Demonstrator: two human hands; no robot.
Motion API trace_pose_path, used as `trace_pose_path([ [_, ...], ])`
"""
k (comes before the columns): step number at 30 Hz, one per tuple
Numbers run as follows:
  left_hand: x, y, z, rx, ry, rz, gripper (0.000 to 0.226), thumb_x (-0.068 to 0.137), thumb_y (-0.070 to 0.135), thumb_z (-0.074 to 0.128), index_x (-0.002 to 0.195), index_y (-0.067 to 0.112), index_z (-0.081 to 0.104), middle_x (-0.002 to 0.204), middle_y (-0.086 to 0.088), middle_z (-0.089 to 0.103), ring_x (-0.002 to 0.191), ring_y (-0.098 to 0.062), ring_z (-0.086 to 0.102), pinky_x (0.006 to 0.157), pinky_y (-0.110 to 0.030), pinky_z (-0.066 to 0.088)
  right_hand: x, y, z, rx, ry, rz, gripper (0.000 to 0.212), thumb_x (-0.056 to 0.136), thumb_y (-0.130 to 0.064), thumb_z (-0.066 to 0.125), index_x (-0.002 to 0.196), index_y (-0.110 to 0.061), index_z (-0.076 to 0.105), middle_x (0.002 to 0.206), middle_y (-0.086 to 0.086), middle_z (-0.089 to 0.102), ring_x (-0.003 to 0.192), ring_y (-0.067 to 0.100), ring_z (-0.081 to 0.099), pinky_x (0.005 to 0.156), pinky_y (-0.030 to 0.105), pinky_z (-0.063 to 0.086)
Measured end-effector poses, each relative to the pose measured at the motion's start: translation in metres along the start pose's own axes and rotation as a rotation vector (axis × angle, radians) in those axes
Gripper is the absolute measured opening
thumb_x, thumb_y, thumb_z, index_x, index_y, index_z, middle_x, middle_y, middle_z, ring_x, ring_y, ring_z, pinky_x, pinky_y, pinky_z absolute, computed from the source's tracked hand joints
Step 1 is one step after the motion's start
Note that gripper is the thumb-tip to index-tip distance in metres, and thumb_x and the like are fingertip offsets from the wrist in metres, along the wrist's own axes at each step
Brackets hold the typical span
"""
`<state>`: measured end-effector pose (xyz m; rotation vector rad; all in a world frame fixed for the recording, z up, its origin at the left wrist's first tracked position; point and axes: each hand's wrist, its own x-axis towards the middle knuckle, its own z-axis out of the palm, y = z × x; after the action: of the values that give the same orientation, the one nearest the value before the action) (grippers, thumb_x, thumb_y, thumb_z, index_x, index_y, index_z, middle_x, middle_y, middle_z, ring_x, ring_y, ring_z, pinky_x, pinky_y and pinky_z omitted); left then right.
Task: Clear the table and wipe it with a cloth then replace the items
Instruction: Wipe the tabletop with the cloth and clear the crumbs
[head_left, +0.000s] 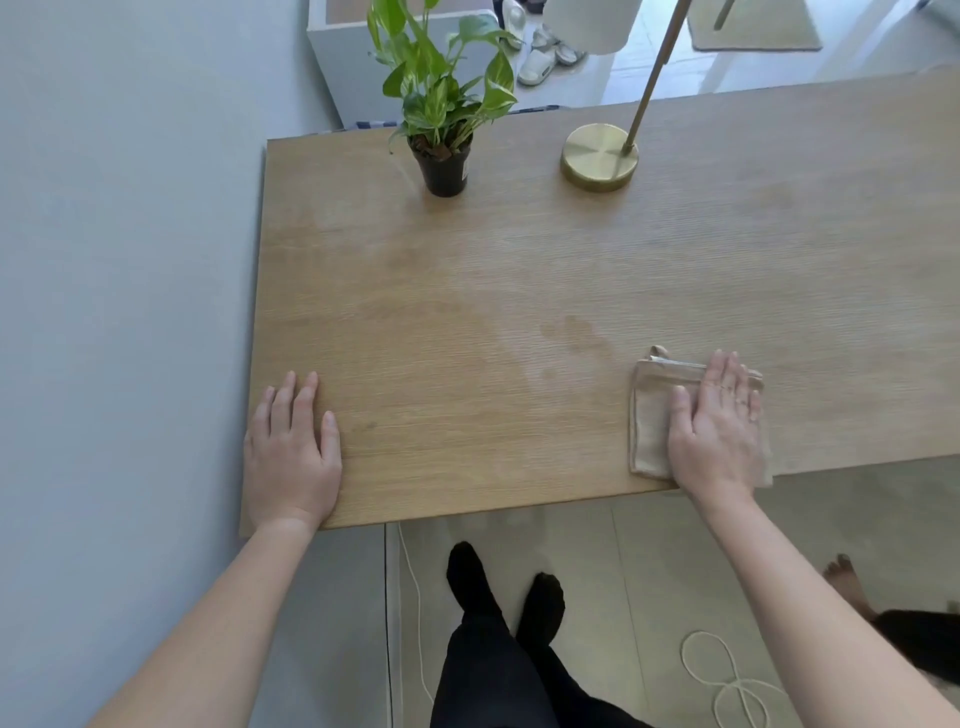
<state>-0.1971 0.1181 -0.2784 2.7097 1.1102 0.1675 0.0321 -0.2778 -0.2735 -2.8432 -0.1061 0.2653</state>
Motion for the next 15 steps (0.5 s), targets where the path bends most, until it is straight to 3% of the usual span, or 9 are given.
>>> trace_pose_path([
  [3, -0.002, -0.001, 0.001, 0.011, -0.012, -0.01, 0.052, 0.112, 0.036, 0.044, 0.163, 0.024, 0.041, 0.171, -0.004, 0.037, 0.159, -0.029, 0.027, 0.129, -0.051, 0.026, -0.01, -0.039, 0.012, 0.014, -0.035, -0.014, 0.081, 0.104, -0.057, 0.006, 0.169, -0.009, -0.003, 0.178, 0.01, -0.005, 0.164, 0.021, -0.008, 0.133, 0.042, -0.005],
  [9, 0.0, -0.002, 0.002, 0.018, -0.026, 0.003, 0.06, 0.107, 0.046, 0.032, 0.162, 0.023, 0.042, 0.171, -0.004, 0.038, 0.159, -0.029, 0.027, 0.129, -0.05, 0.026, -0.062, -0.169, 0.061, 0.071, -0.132, -0.406, 0.07, 0.112, -0.05, 0.014, 0.17, -0.014, -0.003, 0.176, 0.005, -0.01, 0.163, 0.018, -0.017, 0.132, 0.039, -0.011],
  [11, 0.001, -0.002, 0.003, 0.008, -0.02, 0.006, 0.06, 0.107, 0.044, 0.034, 0.161, 0.021, 0.044, 0.169, -0.005, 0.04, 0.158, -0.031, 0.029, 0.129, -0.051, 0.027, -0.075, -0.204, 0.077, 0.076, -0.162, -0.543, 0.066, 0.114, -0.046, 0.021, 0.17, -0.015, 0.006, 0.177, 0.005, -0.002, 0.164, 0.017, -0.011, 0.132, 0.038, -0.011],
  [15, 0.002, 0.013, 0.003, -0.027, 0.007, -0.069, 0.05, 0.11, 0.031, 0.047, 0.158, 0.015, 0.048, 0.168, -0.009, 0.042, 0.157, -0.035, 0.031, 0.128, -0.054, 0.028, -0.069, -0.219, 0.083, 0.066, -0.167, -0.626, 0.065, 0.114, -0.047, 0.025, 0.17, -0.016, 0.015, 0.177, 0.003, 0.008, 0.164, 0.015, -0.001, 0.133, 0.041, -0.002],
])
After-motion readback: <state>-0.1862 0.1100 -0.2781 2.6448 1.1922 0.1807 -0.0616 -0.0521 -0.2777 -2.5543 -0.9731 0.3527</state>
